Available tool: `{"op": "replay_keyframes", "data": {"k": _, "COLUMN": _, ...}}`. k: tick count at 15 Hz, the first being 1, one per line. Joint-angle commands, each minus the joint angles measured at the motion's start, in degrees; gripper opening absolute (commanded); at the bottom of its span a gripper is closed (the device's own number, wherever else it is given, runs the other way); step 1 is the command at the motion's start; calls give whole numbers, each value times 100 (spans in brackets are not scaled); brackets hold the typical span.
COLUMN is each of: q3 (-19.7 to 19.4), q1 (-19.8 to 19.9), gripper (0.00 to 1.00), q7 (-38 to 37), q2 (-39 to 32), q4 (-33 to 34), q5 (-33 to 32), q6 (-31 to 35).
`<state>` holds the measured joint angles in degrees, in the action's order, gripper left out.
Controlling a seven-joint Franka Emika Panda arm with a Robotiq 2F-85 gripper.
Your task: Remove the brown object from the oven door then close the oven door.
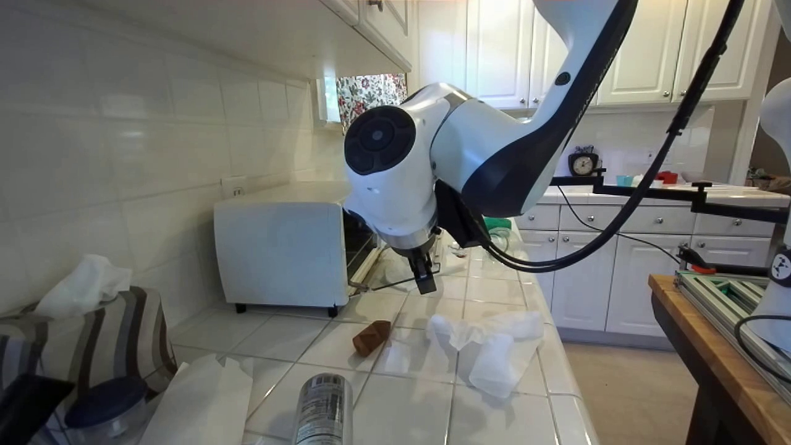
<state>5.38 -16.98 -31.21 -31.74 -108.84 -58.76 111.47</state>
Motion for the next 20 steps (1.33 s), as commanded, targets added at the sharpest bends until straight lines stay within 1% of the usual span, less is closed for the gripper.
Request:
{"op": "replay_keyframes", "data": {"k": 1, "q3": 12, "q1": 62, "gripper": 100, "q7": -33, "q2": 198, "q4": -215, "q5": 14, "q6": -36}}
{"op": "replay_keyframes", "data": {"k": 20, "q3": 10, "q1": 137, "gripper": 100, "q7": -33, "q2": 602, "q4": -372, "q5": -87, "q6": -376}}
